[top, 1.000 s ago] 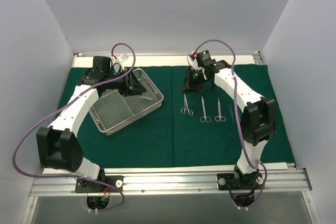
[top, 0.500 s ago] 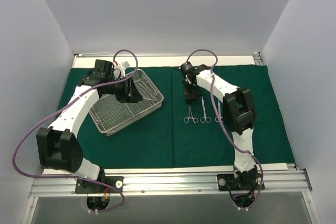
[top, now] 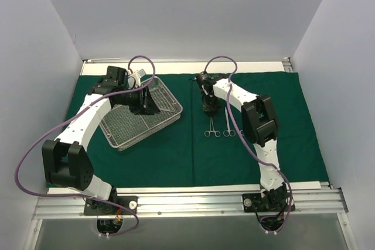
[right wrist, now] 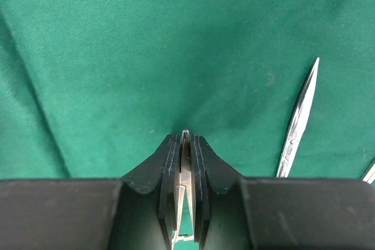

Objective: Open and lay out the surgical kit
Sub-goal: Place the medical item in the surgical kit.

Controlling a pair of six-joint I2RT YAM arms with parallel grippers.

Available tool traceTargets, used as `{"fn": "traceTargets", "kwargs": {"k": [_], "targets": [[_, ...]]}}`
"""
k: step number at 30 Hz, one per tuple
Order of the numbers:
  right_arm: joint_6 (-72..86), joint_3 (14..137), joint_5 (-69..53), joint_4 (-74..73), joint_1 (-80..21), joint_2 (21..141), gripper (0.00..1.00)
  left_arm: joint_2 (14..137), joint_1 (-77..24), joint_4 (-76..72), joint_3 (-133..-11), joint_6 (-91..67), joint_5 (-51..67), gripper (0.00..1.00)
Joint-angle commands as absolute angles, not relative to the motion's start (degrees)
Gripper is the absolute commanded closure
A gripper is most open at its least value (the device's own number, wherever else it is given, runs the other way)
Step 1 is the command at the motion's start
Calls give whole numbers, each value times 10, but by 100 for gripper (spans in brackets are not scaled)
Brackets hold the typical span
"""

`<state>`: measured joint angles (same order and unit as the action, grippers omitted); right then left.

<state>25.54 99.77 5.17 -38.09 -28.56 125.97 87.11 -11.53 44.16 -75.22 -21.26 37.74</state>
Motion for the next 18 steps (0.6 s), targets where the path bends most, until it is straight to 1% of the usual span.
{"fn": "traceTargets", "kwargs": {"k": [1,5,9,12,13,15,16,18], "targets": [[254,1009,84,-394,-287,1261,100,882,-113,446,-783,-194,389,53],[245,1019,92,-393,-287,1270,100,888,-112,446,-789,-194,394,53],[241,1026,95,-396,-285,1279,98,892,-112,445,-789,-195,395,53],[240,1024,95,-399,-284,1281,94,899,-112,454,-795,-191,381,53],[240,1023,95,-397,-285,1281,91,903,-112,459,-796,-188,375,51],[238,1023,94,-398,-284,1280,89,910,-112,470,-805,-176,359,51],[237,1022,94,-399,-284,1280,85,919,-112,475,-810,-171,352,50],[235,1020,94,-401,-284,1278,82,929,-112,493,-825,-157,331,49]]}}
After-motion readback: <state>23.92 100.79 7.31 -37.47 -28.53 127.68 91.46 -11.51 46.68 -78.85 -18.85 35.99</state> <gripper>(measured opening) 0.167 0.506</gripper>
